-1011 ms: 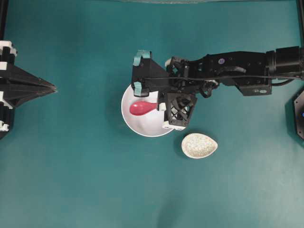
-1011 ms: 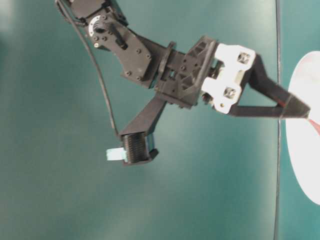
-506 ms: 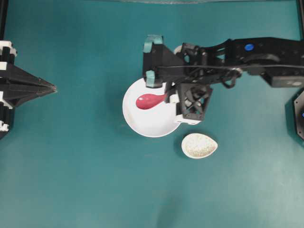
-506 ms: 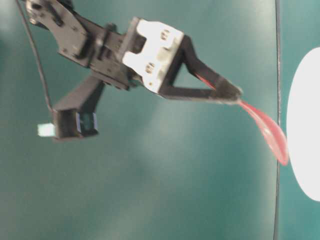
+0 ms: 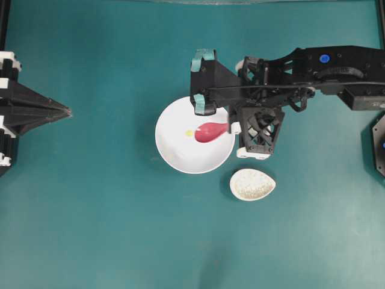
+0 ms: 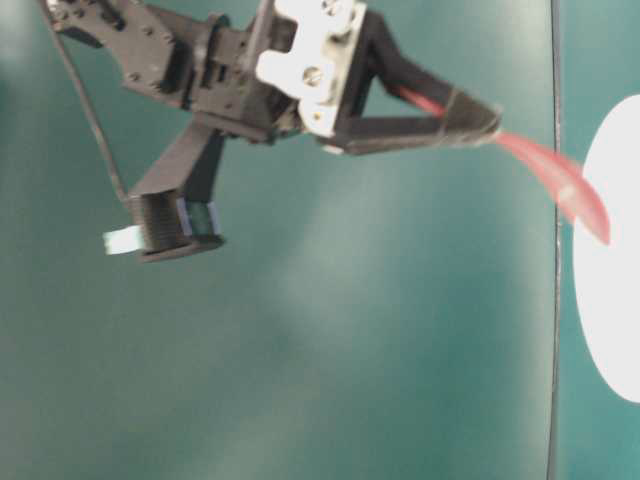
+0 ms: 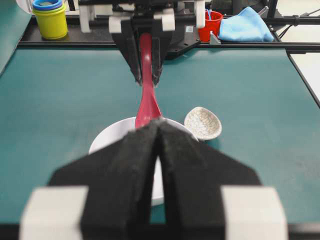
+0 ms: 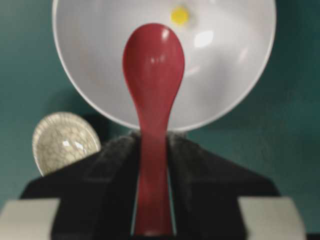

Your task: Scoop the yellow hexagonal prism block from the bowl with a spoon using the right arm.

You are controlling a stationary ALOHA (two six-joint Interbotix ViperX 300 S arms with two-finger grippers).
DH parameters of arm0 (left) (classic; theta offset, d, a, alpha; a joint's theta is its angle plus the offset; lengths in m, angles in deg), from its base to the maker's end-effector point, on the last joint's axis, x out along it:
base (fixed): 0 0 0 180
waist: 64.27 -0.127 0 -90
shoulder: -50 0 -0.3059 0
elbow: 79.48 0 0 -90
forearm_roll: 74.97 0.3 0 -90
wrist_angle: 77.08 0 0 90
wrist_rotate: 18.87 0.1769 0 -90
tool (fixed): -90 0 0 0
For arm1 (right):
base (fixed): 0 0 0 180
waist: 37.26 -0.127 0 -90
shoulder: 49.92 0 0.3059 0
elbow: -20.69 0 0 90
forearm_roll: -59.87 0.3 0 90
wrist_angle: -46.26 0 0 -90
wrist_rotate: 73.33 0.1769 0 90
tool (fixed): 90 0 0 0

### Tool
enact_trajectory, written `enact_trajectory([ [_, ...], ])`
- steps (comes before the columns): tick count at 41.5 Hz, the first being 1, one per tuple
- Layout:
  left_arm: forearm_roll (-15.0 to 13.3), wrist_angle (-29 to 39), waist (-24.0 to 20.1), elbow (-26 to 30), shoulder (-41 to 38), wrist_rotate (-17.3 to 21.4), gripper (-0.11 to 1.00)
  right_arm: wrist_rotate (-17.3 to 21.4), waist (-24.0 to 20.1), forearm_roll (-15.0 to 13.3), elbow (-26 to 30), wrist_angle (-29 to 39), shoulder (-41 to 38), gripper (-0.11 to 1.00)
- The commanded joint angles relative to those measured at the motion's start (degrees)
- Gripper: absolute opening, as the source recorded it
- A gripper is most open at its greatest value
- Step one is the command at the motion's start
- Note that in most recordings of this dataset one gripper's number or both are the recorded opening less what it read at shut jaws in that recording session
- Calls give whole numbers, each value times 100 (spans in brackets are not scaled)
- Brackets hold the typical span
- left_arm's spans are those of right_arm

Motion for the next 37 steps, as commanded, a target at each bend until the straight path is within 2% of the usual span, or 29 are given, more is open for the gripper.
enact_trajectory([
  [1, 26, -35, 0, 167, -35, 0, 0, 53, 62, -18, -35, -44, 70, 25],
  [37, 18, -62, 0, 167, -35, -26, 0, 97, 79, -18, -158, -817, -606, 25],
])
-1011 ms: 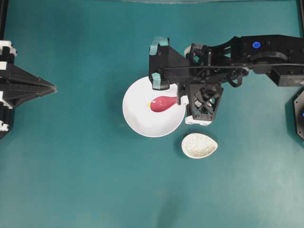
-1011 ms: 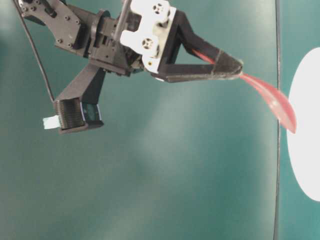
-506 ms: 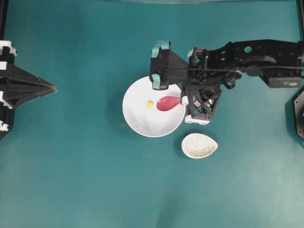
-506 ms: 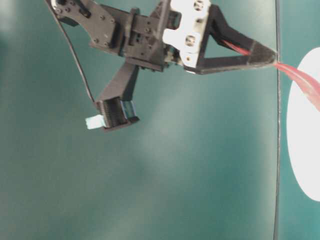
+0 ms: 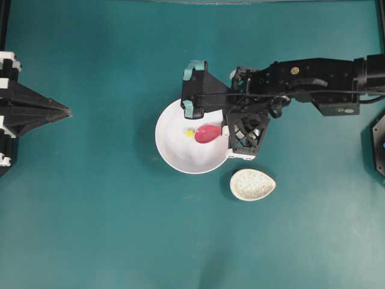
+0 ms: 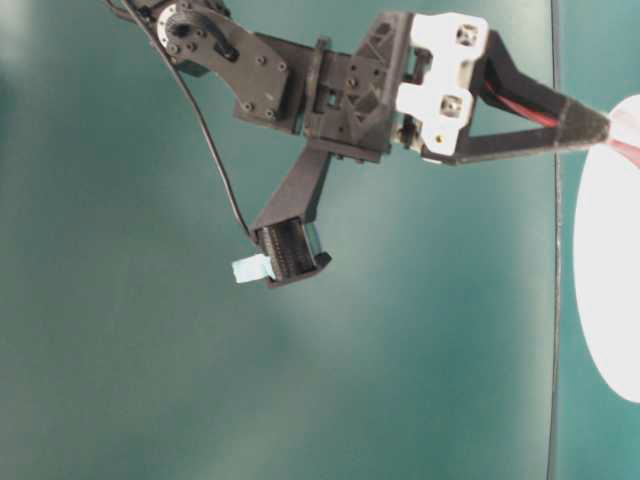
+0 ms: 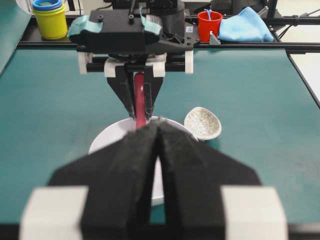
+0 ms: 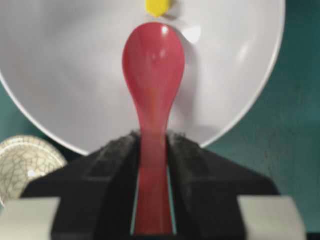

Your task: Scoop the yellow hexagonal prism block from the bowl with a spoon using the right arm.

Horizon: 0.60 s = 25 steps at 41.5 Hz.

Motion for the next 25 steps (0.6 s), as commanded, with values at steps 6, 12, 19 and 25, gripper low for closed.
enact_trajectory([
  [6, 9, -62, 0, 167, -26, -18, 0, 9, -9, -9, 53, -229, 18, 25],
  [12, 9, -62, 0, 167, -26, -18, 0, 9, -18, -9, 53, -343, -53, 25],
  [19, 9, -62, 0, 167, -35, -26, 0, 9, -18, 9, 53, -545, -114, 25],
  [25, 9, -62, 0, 176, -26, -35, 0, 9, -18, 53, 53, -773, -123, 25],
])
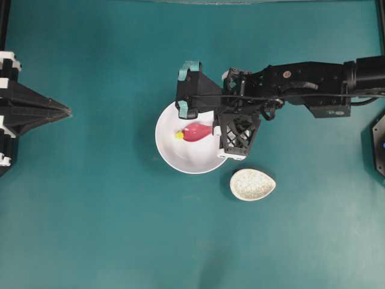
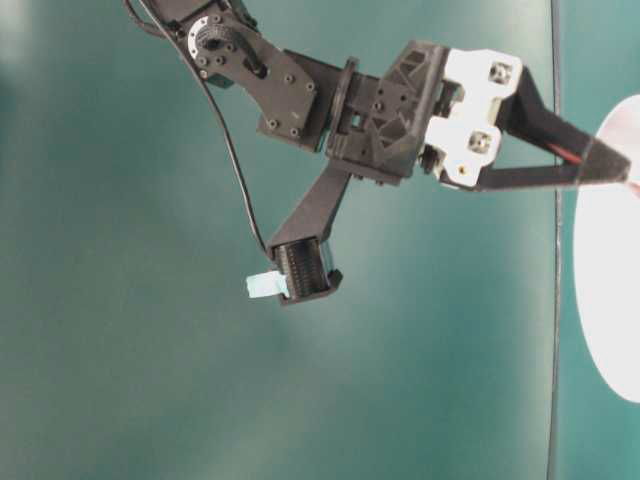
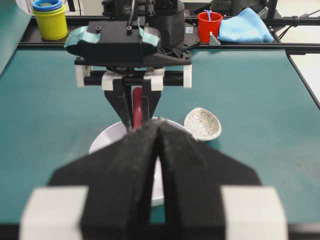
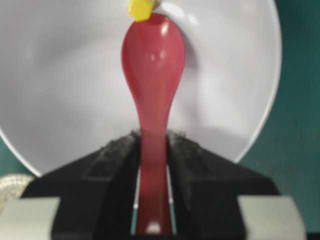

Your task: Scoop the yellow hexagonal prism block from the bowl with a spoon using the right arm.

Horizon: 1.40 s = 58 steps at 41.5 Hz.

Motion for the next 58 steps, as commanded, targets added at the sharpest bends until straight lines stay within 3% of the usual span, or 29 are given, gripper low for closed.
enact_trajectory([
  [1, 9, -62, 0, 167, -35, -9, 0, 9, -9, 53, 62, -193, 88, 25],
  [12, 9, -62, 0, 176, -26, -18, 0, 18, -18, 132, 88, -721, 88, 25],
  [23, 9, -53, 0, 176, -35, -18, 0, 0, -9, 114, 299, -633, 158, 25],
  [43, 9, -26, 0, 167, -35, 0, 0, 53, -18, 53, 492, 615, 1037, 25],
  [52, 9, -26, 0, 167, -26, 18, 0, 308, -9, 53, 492, 1670, 1081, 25],
  [58, 9, -26, 0, 167, -35, 35, 0, 492, -18, 70, 492, 1811, 1063, 25],
])
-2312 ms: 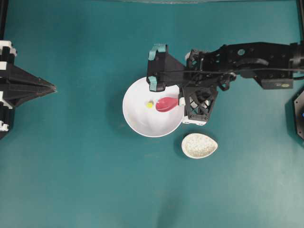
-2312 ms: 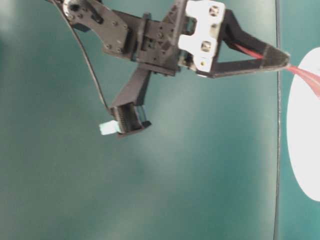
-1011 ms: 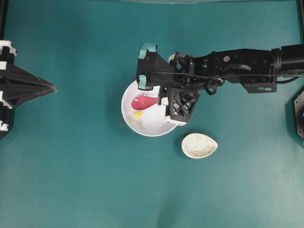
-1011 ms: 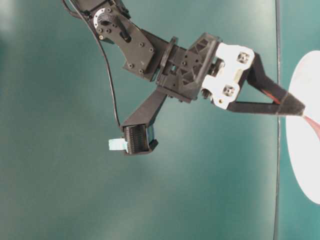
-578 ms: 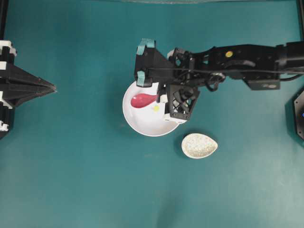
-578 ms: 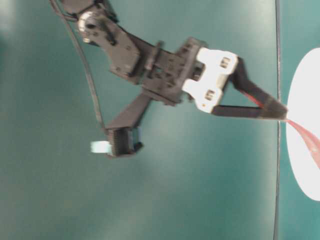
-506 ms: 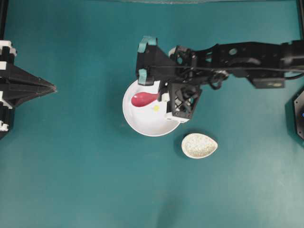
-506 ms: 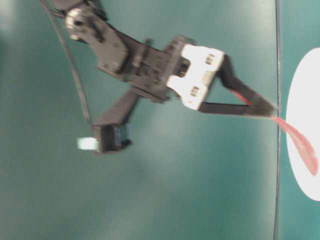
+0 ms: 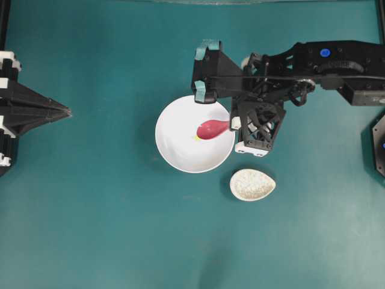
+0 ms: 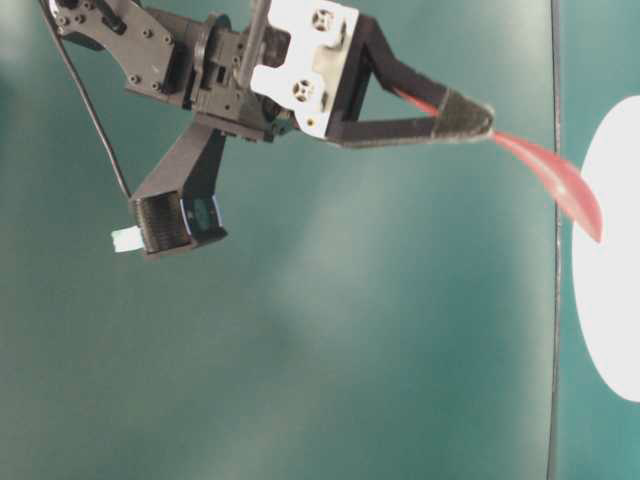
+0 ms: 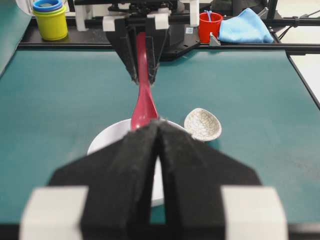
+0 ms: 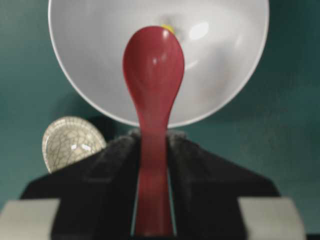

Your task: Scoop the yellow hexagonal prism block from the bowl with a spoon using the right arm.

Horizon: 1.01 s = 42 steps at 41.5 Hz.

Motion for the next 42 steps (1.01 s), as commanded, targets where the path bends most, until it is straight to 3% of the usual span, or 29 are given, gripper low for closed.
enact_trajectory([
  [1, 9, -26, -9, 167, -26, 18, 0, 88, 0, 26, 132, 70, 158, 25],
  [17, 9, -26, -9, 167, -26, 18, 0, 281, -9, 62, 167, 431, -246, 25],
  [42, 9, -26, -9, 167, -35, 18, 0, 237, -26, 132, 185, -132, -791, 25],
])
